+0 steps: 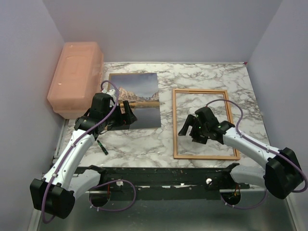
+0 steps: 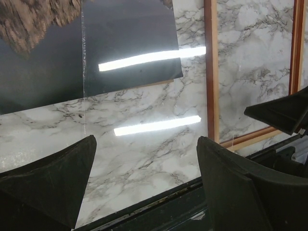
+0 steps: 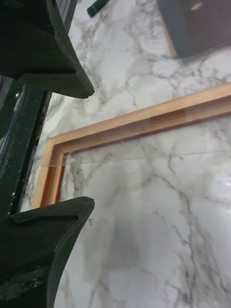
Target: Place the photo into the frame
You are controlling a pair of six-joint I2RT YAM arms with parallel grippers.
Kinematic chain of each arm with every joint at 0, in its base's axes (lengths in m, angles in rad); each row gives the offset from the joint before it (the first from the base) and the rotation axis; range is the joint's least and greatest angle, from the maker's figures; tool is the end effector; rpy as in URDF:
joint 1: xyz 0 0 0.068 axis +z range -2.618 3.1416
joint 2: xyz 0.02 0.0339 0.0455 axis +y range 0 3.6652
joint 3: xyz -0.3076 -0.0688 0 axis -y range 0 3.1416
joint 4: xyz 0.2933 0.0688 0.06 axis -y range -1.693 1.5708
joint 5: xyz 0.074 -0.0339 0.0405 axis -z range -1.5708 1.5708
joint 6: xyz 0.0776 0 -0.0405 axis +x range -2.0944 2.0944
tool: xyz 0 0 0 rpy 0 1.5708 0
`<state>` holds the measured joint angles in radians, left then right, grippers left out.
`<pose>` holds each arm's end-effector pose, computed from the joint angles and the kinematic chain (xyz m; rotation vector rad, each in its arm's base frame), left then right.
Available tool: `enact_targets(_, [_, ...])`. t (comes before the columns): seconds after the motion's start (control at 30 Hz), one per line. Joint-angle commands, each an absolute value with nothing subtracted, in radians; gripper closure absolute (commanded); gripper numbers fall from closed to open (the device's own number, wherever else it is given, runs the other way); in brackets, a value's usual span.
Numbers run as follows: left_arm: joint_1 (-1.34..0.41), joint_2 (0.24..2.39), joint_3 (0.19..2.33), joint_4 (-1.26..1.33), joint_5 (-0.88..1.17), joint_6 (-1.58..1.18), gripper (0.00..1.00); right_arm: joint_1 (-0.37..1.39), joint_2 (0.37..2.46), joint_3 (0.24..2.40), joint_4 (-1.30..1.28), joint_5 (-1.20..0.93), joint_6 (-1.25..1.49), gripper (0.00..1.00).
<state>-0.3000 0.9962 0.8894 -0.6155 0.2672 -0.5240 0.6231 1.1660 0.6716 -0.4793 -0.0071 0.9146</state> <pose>0.2447 -0.0972 0.3017 -0.1218 2.3692 -0.7199 0.2195 0.1584 0.1845 0.3833 2.6310 0.5757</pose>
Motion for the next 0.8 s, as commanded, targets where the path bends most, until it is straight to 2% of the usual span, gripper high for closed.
enact_targets(0.0, [-0.292,0.974,0.897,-0.611,0.291,-0.523,0.13,0.487,1.204,0.662,-0.338,-0.172,0.829,0.08])
enact_targets(0.23, [-0.293,0.979,0.894,-0.609,0.29,-0.523,0.13,0.32,1.336,0.628,-0.118,-0.392,0.796,0.11])
enact_targets(0.43, [-0.293,0.979,0.894,-0.609,0.288,-0.521,0.13,0.288,1.481,0.607,0.112,-0.516,0.815,0.18])
enact_targets(0.77, [-0.291,0.991,0.893,-0.606,0.29,-0.522,0.13,0.288,1.738,0.633,0.448,-0.682,0.917,0.41])
